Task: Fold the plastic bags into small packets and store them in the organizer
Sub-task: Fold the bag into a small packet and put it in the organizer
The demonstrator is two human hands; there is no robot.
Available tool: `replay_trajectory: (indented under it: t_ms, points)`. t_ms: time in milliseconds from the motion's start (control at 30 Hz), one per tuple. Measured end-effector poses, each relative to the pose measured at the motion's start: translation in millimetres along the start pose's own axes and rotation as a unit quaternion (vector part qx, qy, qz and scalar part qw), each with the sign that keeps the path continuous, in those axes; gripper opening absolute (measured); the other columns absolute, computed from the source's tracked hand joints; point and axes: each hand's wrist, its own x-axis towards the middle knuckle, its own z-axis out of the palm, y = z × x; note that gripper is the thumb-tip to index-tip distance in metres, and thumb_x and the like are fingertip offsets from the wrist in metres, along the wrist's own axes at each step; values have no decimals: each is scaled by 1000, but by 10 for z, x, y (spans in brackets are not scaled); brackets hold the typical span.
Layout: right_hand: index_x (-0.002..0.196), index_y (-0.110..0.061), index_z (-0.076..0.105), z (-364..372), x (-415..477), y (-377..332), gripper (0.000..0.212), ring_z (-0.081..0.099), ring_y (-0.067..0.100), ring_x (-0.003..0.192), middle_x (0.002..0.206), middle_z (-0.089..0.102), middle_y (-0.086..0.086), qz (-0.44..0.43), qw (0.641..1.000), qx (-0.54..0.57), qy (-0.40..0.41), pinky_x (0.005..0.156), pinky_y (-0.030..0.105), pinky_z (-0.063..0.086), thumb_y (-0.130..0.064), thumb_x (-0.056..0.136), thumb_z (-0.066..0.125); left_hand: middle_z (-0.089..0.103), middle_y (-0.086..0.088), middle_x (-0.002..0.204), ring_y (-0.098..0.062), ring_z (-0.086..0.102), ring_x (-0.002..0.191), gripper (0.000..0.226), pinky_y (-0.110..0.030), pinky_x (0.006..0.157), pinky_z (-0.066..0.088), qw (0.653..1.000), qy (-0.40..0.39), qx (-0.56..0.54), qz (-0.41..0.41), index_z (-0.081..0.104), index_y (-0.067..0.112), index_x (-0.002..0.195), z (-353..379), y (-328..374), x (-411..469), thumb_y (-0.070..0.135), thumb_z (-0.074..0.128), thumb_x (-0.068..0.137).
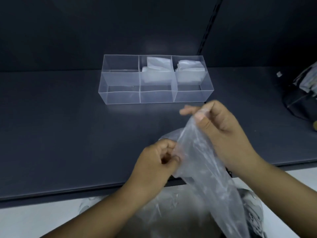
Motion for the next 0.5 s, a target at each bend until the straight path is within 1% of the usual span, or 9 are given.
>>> replay_trajectory:
  t_ms: [33, 67, 133, 233, 300, 367, 400, 433, 500]
  points:
    - [87, -14, 49, -26, 26, -2, 13, 64, 10, 84, 88, 69, -3, -10, 999, -15, 33, 75, 23, 51, -26, 93, 51, 74, 4, 83, -9, 68, 76, 30, -20, 72, 53, 1000, 1, -2, -7, 69, 25, 85, -42, -7, -5, -4, 61, 85]
    - [86, -16, 48, -60, 49, 8, 16, 57, 11, 69, 73, 61, -2, -17, 996, -44, 72, 62, 24, 47, -29, 93, 51, 74, 2, 82, -8, 67, 74, 32, -17, 71, 52, 1000, -3, -7, -12, 71, 23, 84, -100, -16, -6, -6, 59, 85]
    - [83, -20, 47, -138, 90, 50, 18, 44, 15, 55, 62, 51, 4, -14, 987, -108, 122, 50, 30, 38, -32, 94, 54, 75, 1, 85, -7, 66, 76, 31, -15, 71, 50, 999, -14, -24, -24, 74, 20, 88, -248, -37, 9, -7, 57, 87]
    - [81, -21, 51, -262, 167, 80, 18, 42, 15, 49, 56, 56, 9, 3, 977, -187, 106, 47, 28, 35, -31, 92, 61, 76, -1, 90, -8, 69, 78, 20, -14, 67, 50, 994, -42, -79, -59, 76, 19, 90, -498, -37, 37, 4, 63, 87]
    - [78, -20, 53, -331, 251, 61, 20, 43, 17, 47, 57, 59, 15, 16, 971, -222, 84, 46, 29, 37, -31, 89, 65, 75, -4, 88, -7, 64, 64, 18, -13, 56, 47, 993, -56, -80, -63, 77, 23, 91, -664, -8, 51, 17, 67, 79]
    - [76, -20, 55, -370, 345, 34, 20, 46, 22, 48, 60, 61, 22, 32, 976, -205, 71, 47, 30, 39, -31, 87, 68, 74, -5, 85, -7, 44, 47, 22, -11, 47, 39, 994, -69, -28, -82, 76, 28, 94, -871, -14, 74, 27, 68, 73]
    - [76, -20, 56, -371, 387, 17, 20, 47, 26, 49, 64, 61, 27, 37, 978, -193, 64, 50, 33, 42, -31, 86, 69, 74, -6, 85, -7, 38, 45, 22, -11, 48, 39, 990, -95, 14, -99, 75, 31, 96, -978, -22, 81, 27, 69, 75]
    - [76, -20, 58, -354, 422, 8, 19, 49, 31, 50, 67, 62, 30, 39, 981, -182, 55, 52, 39, 45, -32, 85, 69, 74, -4, 86, -7, 38, 44, 21, -12, 52, 40, 983, -128, 63, -116, 73, 34, 97, -1076, -26, 88, 26, 70, 78]
    - [78, -18, 60, -263, 477, 3, 17, 49, 32, 52, 69, 63, 30, 36, 987, -153, 29, 53, 47, 46, -31, 85, 70, 74, 7, 93, -4, 56, 56, 25, -14, 66, 44, 970, -152, 142, -129, 70, 40, 100, -1185, -6, 138, 41, 71, 75]
